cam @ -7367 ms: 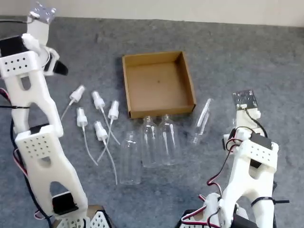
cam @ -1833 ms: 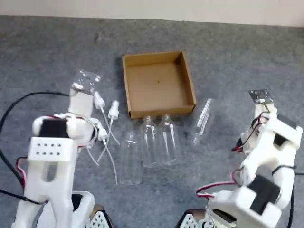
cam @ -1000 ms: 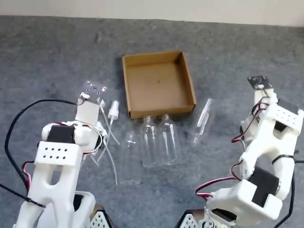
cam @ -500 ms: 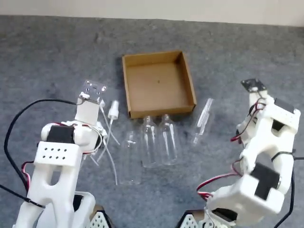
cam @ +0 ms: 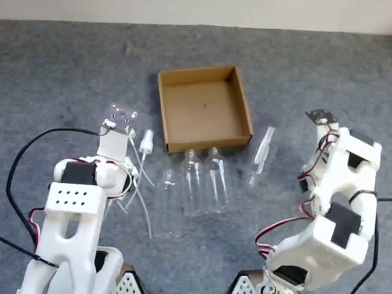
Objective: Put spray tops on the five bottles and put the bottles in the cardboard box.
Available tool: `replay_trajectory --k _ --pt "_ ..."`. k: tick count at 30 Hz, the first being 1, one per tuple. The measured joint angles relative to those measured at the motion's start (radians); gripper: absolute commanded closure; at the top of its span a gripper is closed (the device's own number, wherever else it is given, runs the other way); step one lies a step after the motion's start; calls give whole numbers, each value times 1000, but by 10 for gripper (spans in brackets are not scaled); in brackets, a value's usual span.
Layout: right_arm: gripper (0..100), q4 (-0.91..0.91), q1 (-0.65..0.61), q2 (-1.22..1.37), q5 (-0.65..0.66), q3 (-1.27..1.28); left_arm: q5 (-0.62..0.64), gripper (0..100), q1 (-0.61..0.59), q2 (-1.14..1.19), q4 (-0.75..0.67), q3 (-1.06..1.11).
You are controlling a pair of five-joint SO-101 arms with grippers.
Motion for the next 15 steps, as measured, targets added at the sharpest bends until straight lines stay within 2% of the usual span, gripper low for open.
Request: replay_trajectory --k 3,9,15 --pt "998 0 0 -48 0 0 0 997 0 0 0 0" --pt "996 5 -49 -198 -83 0 0 997 0 0 0 -2" --pt "996 118 -284 -463 -172 0 3 997 0 0 9 -152"
